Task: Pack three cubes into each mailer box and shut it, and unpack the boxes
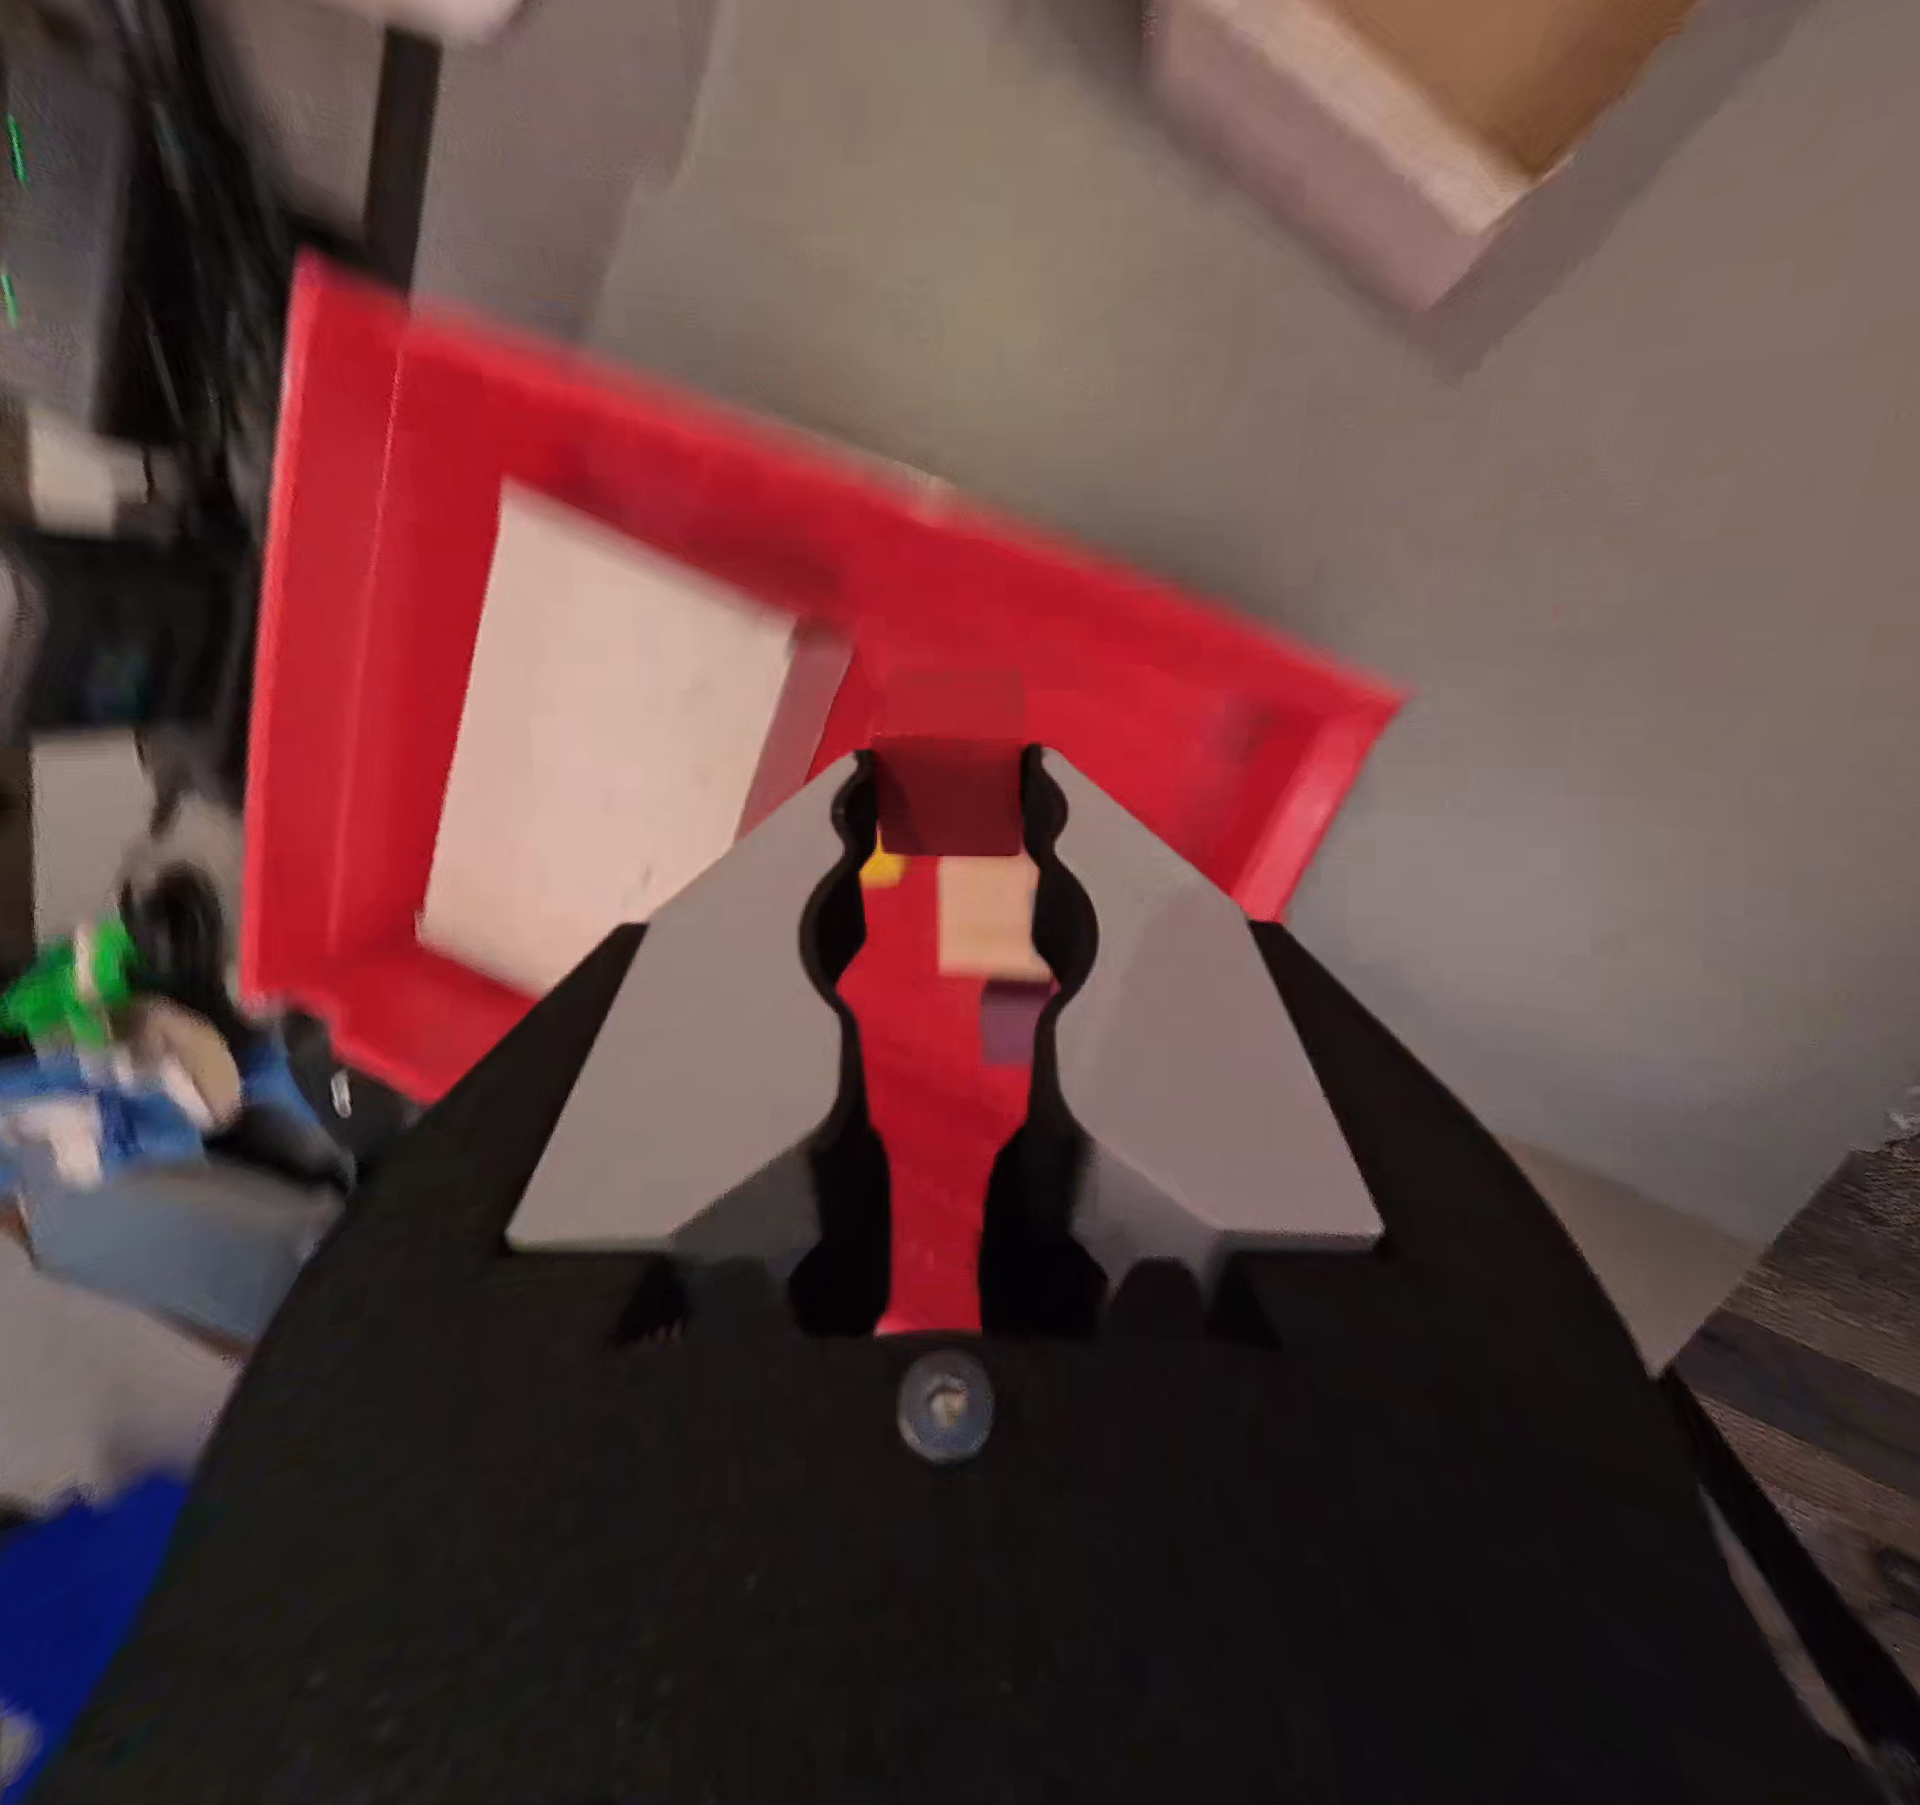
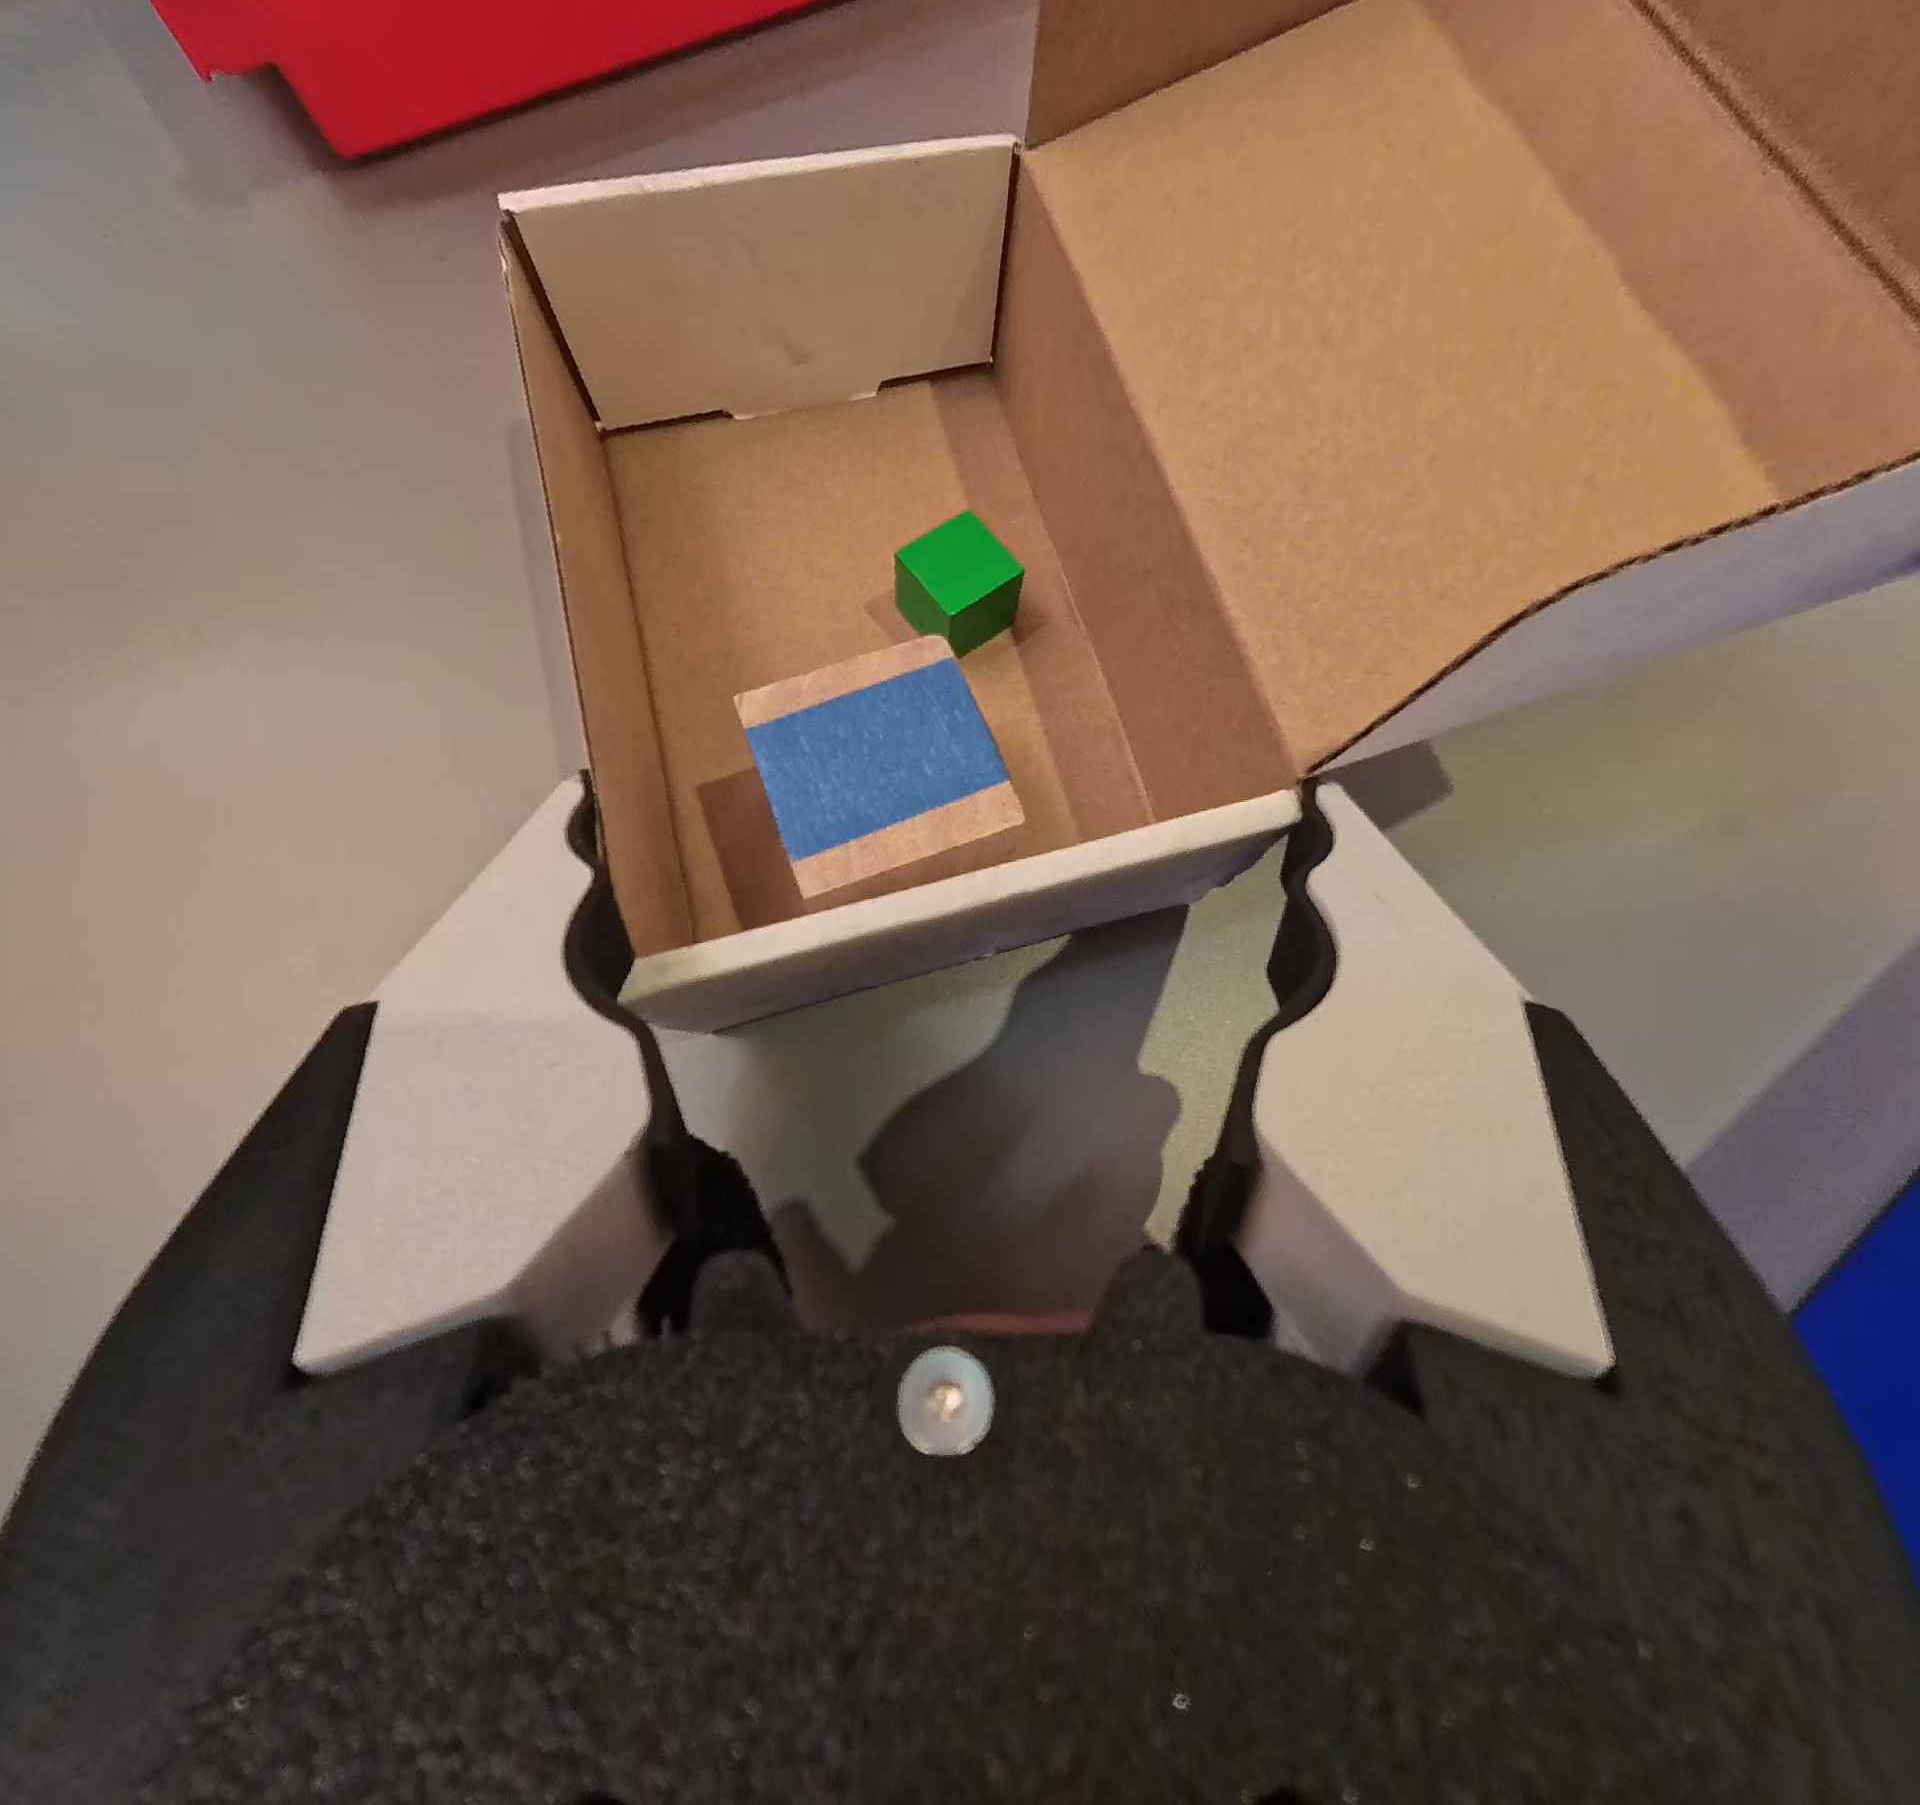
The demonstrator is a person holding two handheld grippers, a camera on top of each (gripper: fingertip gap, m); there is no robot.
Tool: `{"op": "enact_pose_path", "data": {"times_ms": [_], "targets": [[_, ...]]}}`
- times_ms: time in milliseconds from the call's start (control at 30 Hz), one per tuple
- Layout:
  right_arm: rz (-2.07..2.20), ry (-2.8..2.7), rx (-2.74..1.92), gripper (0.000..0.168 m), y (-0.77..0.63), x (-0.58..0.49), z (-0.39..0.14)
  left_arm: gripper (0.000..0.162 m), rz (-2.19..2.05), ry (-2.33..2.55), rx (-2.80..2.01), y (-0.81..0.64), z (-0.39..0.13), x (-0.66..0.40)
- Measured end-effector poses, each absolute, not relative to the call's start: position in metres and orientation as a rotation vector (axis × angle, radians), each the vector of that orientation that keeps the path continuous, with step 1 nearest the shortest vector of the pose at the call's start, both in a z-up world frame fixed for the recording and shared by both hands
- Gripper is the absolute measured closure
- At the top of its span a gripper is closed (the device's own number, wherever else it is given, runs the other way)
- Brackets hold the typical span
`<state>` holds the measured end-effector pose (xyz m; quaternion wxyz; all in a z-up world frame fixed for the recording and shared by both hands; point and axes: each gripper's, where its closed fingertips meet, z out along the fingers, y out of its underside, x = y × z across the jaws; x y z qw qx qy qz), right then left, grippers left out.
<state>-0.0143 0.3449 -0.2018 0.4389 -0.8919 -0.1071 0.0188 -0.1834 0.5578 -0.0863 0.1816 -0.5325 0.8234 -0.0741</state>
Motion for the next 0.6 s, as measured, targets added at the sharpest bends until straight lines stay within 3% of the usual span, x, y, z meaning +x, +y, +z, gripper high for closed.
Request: {"op": "enact_pose_path", "data": {"times_ms": [100,233,433,600], "targets": [[0.044,-0.27,-2.218,0.042,0.345,-0.014,-0.202,0.137,-0.321,2.445,-1.261,0.489,-0.078,-0.144],[0.044,-0.274,-2.219,0.042,0.345,-0.014,-0.202,0.137,-0.29,2.584,-1.081,0.432,-0.108,-0.095],[0.046,-0.277,-2.221,0.042,0.345,-0.015,-0.202,0.137,-0.155,2.815,-1.257,0.404,-0.182,-0.063],[0.053,-0.286,-2.218,0.042,0.345,-0.015,-0.202,0.137,-0.061,2.838,-1.399,0.412,-0.207,-0.065]]}}
